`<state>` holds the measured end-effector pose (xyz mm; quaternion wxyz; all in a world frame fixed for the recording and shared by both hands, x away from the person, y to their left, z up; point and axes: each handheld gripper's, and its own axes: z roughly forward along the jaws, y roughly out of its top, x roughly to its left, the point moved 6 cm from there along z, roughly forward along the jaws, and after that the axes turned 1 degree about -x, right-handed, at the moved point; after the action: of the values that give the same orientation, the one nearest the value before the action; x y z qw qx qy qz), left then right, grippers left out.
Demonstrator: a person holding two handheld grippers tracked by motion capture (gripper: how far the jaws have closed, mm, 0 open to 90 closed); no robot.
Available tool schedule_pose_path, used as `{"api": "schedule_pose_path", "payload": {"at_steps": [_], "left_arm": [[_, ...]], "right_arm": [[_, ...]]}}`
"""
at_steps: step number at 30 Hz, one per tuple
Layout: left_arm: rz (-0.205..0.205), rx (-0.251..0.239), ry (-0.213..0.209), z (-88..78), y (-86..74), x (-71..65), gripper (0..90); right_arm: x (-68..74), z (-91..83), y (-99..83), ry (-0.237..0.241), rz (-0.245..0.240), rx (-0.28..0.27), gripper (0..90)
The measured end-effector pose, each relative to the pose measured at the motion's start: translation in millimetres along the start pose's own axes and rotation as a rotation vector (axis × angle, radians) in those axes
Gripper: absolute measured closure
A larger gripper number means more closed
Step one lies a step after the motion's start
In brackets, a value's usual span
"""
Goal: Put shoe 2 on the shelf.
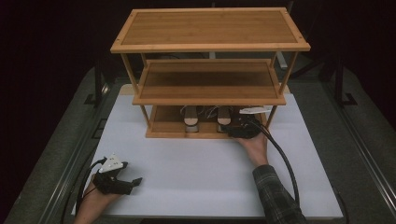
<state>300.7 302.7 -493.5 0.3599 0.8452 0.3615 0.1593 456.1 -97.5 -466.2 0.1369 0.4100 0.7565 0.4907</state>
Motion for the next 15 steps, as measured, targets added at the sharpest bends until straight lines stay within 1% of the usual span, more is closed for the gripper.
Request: {"api": "schedule_pose_path", "payload": {"at_steps": [1,2,3,4,5,6,7,8,9,10,11,13,15], "left_arm": [[0.0,0.0,0.001,0.0,0.0,-0.1,12.9],[0.0,-0.001,0.0,0.0,0.0,-0.1,12.9],[0.0,-0.002,0.0,0.0,-0.1,-0.2,12.9],[0.001,-0.003,0.001,-0.1,-0.1,-0.3,13.0],[0.002,-0.003,0.002,-0.1,-0.2,-0.4,13.0],[0.001,-0.004,0.002,-0.1,-0.1,-0.5,13.0],[0.001,-0.003,0.002,-0.1,-0.2,-0.5,13.0],[0.001,-0.003,0.003,-0.1,-0.2,-0.5,13.0],[0.001,-0.004,0.003,-0.1,-0.2,-0.5,13.0],[0.001,-0.004,0.003,-0.1,-0.2,-0.5,13.0],[0.002,-0.005,0.002,0.0,-0.2,-0.4,13.0],[0.001,-0.007,0.002,0.2,-0.1,-0.4,13.0],[0.001,-0.006,0.002,0.2,-0.1,-0.4,13.0]], "right_arm": [[1.3,-3.2,0.2,-0.002,0.003,0.006,24.8],[1.3,-4.8,1.0,-0.001,-0.008,-0.001,23.2],[2.4,-8.6,0.9,0.002,-0.015,0.008,21.0],[2.0,-9.8,1.2,0.008,-0.038,0.004,20.0],[3.5,-12.8,0.6,0.005,-0.036,0.014,18.5],[6.9,-17.1,-1.0,0.004,-0.014,0.031,18.0],[8.3,-21.9,-1.5,-0.002,-0.022,0.012,18.0],[9.1,-25.8,-2.6,-0.004,-0.027,0.01,16.5],[9.5,-28.7,-3.9,-0.002,-0.027,0.015,14.6],[10.7,-31.6,-5.1,0.003,-0.021,0.012,14.6],[10.7,-35.8,-6.6,0.002,-0.027,0.01,14.6],[10.5,-43.4,-9.6,-0.005,-0.029,0.02,13.7],[9.8,-52.1,-12.2,-0.014,-0.03,0.012,13.7]]}}
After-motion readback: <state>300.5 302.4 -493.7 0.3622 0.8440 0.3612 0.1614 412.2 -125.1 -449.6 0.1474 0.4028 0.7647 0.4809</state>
